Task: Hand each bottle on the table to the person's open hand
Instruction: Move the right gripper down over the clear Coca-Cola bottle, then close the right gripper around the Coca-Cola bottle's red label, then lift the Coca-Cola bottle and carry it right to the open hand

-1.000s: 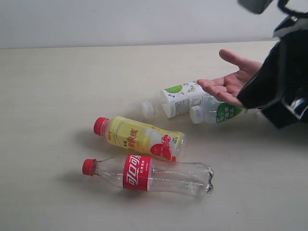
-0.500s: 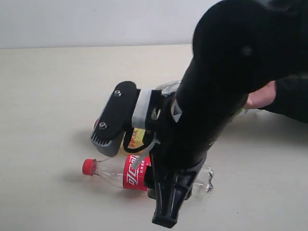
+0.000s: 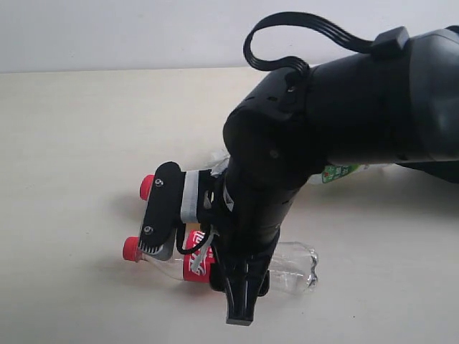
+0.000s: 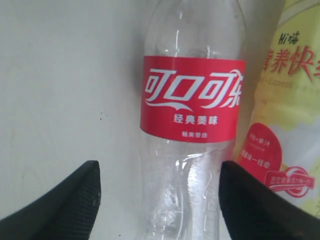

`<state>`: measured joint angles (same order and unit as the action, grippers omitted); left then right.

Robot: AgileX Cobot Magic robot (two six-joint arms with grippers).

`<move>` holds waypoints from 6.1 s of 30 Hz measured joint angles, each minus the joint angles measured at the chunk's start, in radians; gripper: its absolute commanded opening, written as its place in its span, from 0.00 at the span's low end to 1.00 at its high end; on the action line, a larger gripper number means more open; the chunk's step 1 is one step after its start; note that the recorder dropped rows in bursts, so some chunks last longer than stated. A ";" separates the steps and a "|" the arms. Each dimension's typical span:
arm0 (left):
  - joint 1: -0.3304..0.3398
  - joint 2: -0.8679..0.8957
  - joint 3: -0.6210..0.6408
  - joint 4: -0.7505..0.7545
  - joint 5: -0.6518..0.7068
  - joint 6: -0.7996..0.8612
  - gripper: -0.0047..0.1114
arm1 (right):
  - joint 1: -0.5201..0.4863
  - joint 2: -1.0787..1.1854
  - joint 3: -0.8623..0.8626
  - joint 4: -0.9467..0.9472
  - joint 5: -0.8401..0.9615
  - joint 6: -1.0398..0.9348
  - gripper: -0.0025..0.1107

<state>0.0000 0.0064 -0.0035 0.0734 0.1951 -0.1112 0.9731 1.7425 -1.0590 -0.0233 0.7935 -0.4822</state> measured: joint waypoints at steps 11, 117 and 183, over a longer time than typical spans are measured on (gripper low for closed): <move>0.000 0.000 0.000 0.000 0.000 0.000 0.04 | 0.000 0.000 0.000 0.023 -0.034 -0.004 0.59; 0.000 0.000 0.000 0.000 0.000 0.000 0.04 | 0.000 0.091 -0.001 0.088 -0.097 0.044 0.02; 0.000 0.000 0.000 0.000 0.000 0.000 0.04 | -0.677 -0.016 -0.218 0.073 0.245 0.362 0.63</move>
<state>0.0000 0.0064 -0.0035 0.0734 0.1951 -0.1112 0.2956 1.7261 -1.2771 0.0496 1.0380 -0.1205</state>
